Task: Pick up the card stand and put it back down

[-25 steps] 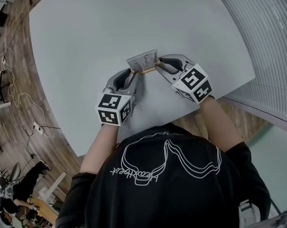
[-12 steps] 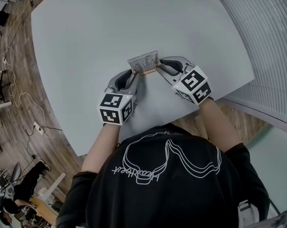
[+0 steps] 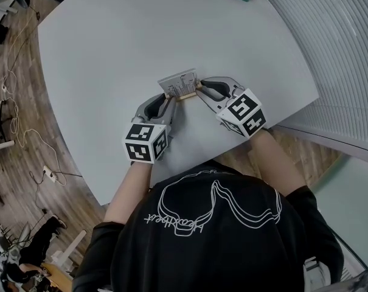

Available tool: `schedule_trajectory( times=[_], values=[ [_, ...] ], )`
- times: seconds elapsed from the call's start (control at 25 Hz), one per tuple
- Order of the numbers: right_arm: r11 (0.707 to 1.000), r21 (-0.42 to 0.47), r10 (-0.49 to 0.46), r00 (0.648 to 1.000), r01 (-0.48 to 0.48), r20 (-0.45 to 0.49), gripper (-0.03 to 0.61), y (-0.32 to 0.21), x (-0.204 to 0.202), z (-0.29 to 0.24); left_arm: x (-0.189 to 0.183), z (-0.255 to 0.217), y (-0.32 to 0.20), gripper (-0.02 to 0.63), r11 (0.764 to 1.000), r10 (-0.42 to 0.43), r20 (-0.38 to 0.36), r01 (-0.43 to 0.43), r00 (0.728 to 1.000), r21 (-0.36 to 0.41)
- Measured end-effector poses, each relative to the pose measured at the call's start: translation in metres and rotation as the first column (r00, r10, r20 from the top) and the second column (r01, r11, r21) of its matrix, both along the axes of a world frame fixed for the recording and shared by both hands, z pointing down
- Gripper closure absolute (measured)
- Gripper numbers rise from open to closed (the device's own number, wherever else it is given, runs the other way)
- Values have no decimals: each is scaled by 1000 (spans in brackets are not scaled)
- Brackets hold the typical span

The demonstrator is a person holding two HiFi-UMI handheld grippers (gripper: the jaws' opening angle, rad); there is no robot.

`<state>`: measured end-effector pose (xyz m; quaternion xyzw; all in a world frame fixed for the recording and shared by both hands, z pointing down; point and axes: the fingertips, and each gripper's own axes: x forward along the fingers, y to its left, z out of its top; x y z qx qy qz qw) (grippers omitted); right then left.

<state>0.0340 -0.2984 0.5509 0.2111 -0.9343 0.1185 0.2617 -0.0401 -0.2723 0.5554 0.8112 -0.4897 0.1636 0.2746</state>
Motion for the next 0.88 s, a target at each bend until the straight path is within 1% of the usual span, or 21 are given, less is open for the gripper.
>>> schedule_trajectory(
  times=[0.36,0.6,0.72,0.88],
  values=[
    [999,38,12,999,-13,44,485,11,-1,-42,-3,-44,5,512,999,-10,-12,11,1000,47],
    [997,69,10,997,-15,78,485,25,-5,-86,-7,-88,20,512,995,-26,-8,26,1000,97],
    [997,77,6,995,-14,102,485,27,-8,-99,-11,-101,21,514,992,-32,-9,33,999,119],
    [995,95,-4,993,-6,114,483,47,-12,-111,-15,-113,42,514,991,-23,-3,23,1000,134]
  ],
)
